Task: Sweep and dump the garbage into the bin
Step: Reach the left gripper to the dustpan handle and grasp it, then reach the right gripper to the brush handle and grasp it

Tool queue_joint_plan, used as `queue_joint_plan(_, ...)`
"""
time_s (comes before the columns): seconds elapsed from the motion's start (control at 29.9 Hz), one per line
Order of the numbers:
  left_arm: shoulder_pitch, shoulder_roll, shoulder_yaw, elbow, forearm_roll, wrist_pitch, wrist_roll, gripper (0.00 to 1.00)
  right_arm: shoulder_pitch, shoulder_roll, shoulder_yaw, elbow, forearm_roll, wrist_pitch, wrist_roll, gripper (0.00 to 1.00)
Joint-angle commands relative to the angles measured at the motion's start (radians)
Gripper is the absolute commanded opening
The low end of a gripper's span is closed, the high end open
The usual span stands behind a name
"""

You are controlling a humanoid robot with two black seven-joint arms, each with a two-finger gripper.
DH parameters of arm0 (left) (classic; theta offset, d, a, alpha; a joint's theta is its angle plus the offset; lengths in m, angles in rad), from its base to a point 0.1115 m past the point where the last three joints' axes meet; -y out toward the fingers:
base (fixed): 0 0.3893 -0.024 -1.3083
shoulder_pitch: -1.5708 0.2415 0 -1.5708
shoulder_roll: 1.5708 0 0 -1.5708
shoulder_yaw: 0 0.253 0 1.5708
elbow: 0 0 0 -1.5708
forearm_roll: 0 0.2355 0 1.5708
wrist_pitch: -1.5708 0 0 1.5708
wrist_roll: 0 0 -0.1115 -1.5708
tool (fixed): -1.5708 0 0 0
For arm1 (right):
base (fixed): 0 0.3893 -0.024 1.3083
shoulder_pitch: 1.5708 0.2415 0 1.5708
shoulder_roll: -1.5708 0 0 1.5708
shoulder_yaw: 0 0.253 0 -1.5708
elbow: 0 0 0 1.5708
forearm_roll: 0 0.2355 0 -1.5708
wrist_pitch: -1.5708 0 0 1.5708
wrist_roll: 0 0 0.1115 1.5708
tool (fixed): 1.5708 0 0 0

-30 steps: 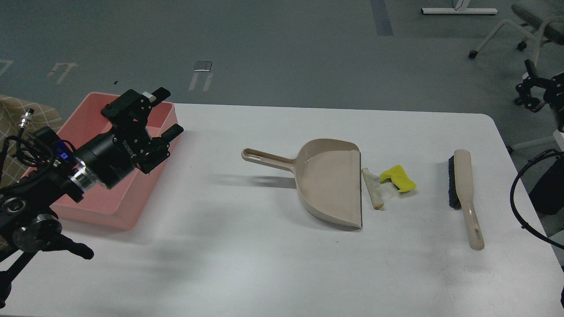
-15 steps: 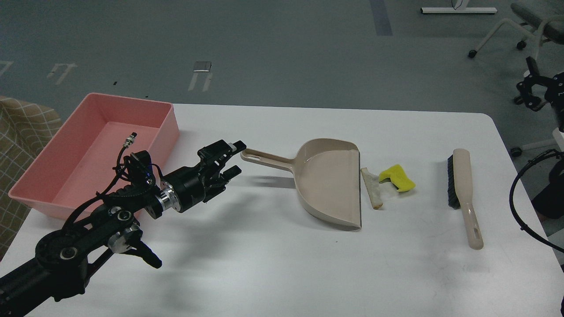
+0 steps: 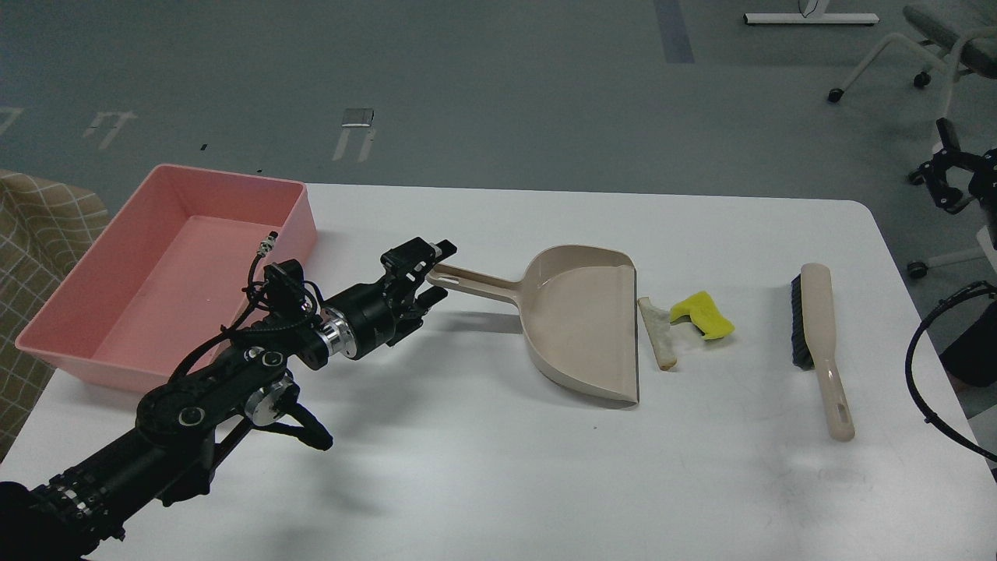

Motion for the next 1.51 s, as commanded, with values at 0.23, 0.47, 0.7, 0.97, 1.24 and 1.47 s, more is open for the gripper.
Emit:
queue_joint_plan(0.23,-0.022,-0.030,0.001,0.047,0.003,-0.001,-0.005,0.65,-0.003,-0.002,0.003,-0.002,0.000,0.001,0.000,1.00)
queue_joint_plan(0.47,-0.025,-0.027,0.041,0.049,0.002,-0.002,-0.022,0.50,-0.004,-0.002,0.003,0.000,-0.002,0.001,0.000,1.00)
queue_joint_plan(0.7,-0.034,-0.028,0.049,0.049,0.005,-0.006,-0.031,0.43,-0.004,-0.002,0.003,0.000,-0.002,-0.001,0.000,1.00)
queue_joint_plan(0.97,-0.045,-0.028,0.101,0.049,0.006,-0.001,-0.061,0.01,-0.007,-0.021,-0.005,0.001,-0.009,0.002,0.000,1.00)
queue_joint_plan(1.24,-0.057,-0.027,0.104,0.049,0.006,0.001,-0.061,0.00,-0.056,-0.125,-0.032,0.069,-0.133,-0.001,0.001,0.99)
queue_joint_plan(1.47,-0.065,-0.020,0.105,0.034,0.009,-0.001,-0.067,0.00,-0.073,-0.213,-0.058,0.174,-0.536,0.004,0.001,0.99)
